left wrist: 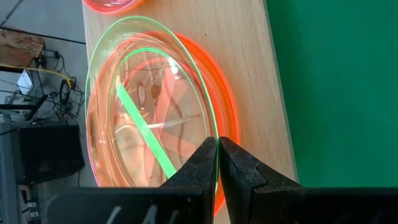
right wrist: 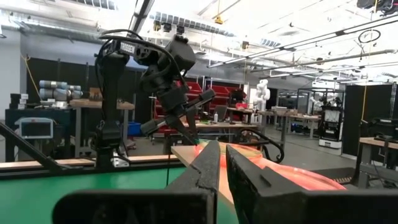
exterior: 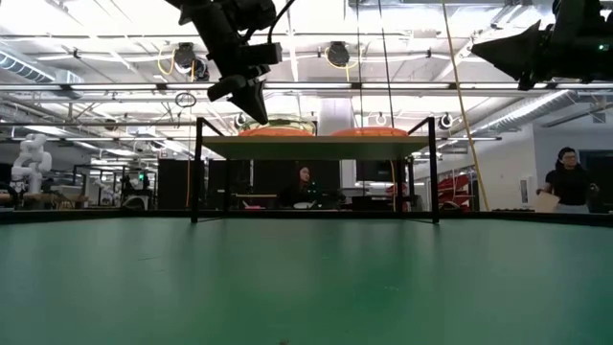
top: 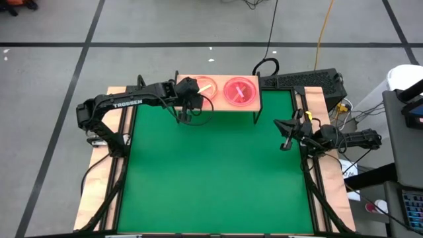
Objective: Place and stack plates onto a shelf
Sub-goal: Stack the green plate on top of the pink plate on the shelf
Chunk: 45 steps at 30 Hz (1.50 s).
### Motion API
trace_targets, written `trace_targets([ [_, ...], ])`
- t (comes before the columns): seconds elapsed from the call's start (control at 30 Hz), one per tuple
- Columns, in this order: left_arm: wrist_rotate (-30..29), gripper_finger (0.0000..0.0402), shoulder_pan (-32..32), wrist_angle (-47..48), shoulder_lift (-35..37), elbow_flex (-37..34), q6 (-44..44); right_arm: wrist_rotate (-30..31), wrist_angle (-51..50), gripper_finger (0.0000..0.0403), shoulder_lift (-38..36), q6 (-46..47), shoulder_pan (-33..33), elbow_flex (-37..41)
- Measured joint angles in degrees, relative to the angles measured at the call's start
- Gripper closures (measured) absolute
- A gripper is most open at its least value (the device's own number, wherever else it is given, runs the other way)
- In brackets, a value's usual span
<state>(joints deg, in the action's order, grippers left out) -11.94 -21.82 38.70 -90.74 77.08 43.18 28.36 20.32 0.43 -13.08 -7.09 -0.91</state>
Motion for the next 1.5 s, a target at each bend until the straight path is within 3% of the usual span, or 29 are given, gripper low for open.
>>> trace_targets([
  [0.37, 0.0, 0.038, 0.0, -2.9, 0.0, 0.0, -5.6, 0.0, 0.0, 0.0387, 0.0, 0.0, 0.0, 0.0],
  [0.7, -3.6, 0.038, -0.2, -2.8, 0.0, 0.0, -7.6, 0.0, 0.0, 0.0387, 0.0, 0.0, 0.0, 0.0],
  [1.5, -1.6, 0.038, -0.1, -2.1, 0.0, 0.0, -6.2, 0.0, 0.0, 0.0387, 0.0, 0.0, 0.0, 0.0],
])
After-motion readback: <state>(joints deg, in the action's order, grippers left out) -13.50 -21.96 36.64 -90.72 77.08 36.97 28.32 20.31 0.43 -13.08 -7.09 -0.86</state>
